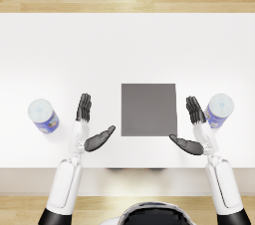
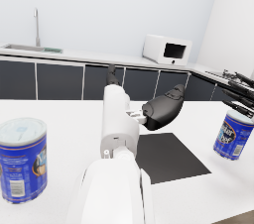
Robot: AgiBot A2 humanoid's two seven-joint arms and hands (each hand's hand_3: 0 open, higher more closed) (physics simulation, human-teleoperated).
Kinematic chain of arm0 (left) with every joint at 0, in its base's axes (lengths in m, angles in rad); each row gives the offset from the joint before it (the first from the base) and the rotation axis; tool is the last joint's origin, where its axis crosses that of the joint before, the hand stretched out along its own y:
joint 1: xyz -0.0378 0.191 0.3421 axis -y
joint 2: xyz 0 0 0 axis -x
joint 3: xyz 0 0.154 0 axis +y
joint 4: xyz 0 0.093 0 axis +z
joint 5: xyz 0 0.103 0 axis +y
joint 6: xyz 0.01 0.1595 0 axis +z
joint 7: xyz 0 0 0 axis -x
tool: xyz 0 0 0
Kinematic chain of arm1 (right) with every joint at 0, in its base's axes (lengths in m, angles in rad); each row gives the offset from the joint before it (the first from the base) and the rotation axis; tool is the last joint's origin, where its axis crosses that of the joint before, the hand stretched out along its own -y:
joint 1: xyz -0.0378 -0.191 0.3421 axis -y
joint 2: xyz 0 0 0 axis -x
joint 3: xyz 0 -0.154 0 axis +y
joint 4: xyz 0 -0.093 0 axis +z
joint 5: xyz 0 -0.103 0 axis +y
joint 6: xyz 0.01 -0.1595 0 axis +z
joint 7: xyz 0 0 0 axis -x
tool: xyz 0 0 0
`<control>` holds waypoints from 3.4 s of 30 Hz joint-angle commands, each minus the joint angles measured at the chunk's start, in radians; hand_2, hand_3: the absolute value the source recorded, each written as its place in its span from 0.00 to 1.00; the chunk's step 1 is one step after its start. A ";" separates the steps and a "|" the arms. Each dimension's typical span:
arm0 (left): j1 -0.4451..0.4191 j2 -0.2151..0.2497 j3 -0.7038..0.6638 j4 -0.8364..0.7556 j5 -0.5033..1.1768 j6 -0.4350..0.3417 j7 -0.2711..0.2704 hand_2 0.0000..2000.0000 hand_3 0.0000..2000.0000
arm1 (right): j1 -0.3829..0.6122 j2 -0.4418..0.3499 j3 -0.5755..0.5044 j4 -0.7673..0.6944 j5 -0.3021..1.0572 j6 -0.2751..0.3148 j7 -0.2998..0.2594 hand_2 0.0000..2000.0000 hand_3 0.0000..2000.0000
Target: Pick up the blue can on the left and place it in the middle, then pick up the blue can on the right and place it on top of the can in the middle
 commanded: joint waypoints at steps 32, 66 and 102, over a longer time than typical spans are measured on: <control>0.062 0.034 -0.388 -0.023 0.388 -0.100 -0.099 0.00 0.00 | 0.023 -0.039 -0.323 0.064 0.401 -0.098 0.100 0.00 0.00; 0.086 0.079 -0.454 0.560 0.469 -0.099 -0.101 0.00 0.00 | 0.076 -0.101 -0.274 -0.523 0.514 -0.104 0.101 0.00 0.00; 0.340 0.229 0.114 0.424 0.293 -0.176 -0.110 1.00 0.76 | 0.188 -0.157 -0.227 -0.114 0.514 -0.030 0.110 1.00 0.76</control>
